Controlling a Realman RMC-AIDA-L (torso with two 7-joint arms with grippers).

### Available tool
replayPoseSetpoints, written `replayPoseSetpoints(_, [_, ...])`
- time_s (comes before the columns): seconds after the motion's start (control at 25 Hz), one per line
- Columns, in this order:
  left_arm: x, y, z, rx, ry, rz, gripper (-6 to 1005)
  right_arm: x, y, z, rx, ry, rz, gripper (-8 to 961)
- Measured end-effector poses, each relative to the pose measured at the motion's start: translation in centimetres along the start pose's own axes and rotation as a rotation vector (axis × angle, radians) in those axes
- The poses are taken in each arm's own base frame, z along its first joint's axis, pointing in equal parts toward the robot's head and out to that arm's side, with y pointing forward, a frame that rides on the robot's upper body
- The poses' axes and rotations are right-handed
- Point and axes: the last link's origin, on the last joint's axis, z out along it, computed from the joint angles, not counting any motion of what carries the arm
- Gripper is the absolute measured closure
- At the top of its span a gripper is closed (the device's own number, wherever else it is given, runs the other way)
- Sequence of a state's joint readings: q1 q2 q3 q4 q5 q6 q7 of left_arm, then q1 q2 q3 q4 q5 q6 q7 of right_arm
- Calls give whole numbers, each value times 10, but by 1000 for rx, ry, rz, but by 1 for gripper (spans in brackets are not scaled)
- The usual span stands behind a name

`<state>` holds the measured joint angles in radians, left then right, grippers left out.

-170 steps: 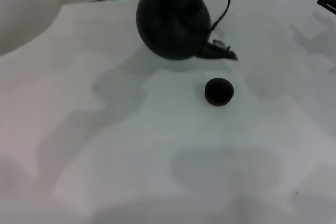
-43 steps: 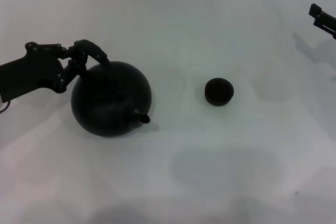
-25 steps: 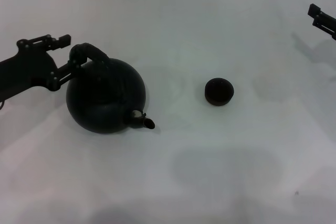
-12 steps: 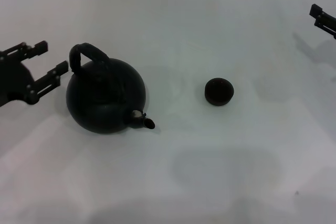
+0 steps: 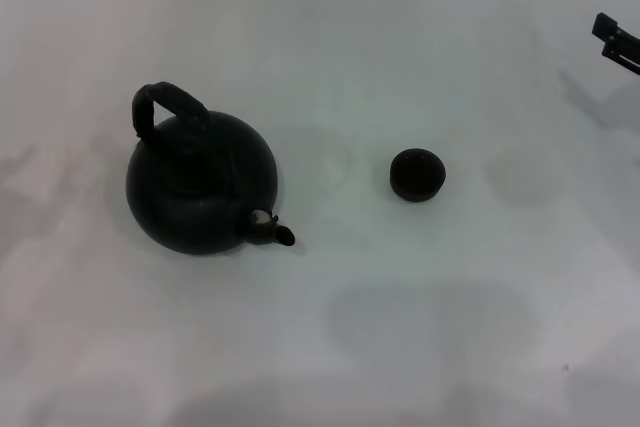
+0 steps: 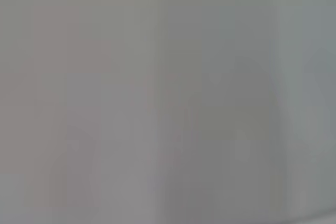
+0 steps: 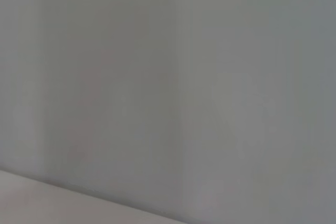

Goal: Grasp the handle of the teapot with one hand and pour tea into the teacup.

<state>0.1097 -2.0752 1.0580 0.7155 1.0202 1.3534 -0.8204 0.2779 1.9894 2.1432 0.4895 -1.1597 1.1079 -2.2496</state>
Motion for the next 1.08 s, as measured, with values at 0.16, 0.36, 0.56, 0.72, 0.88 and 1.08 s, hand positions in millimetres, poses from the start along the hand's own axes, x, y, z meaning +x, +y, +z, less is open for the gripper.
replayPoseSetpoints(0.16, [-11, -12, -13, 145, 46, -75, 420, 1, 4, 2, -8, -3, -11, 112])
replayPoseSetpoints(0.36, [-19, -28, -23, 296, 82, -150, 420, -2, 12, 4, -47, -39, -25, 113])
replayPoseSetpoints(0.56, [-24, -37, -30, 398, 104, -190, 427, -6, 18, 3, -79, -75, -56, 112])
replayPoseSetpoints(0.72, [-28, -44, -36, 453, 74, -167, 430, -10, 14, 4, -58, -96, -68, 112])
replayPoseSetpoints(0.88, [-27, -51, -41, 493, 71, -140, 430, -12, 11, 4, -30, -115, -68, 113])
replayPoseSetpoints(1.08, [-23, -56, -41, 506, 79, -99, 430, -14, 13, 4, -35, -133, -67, 113])
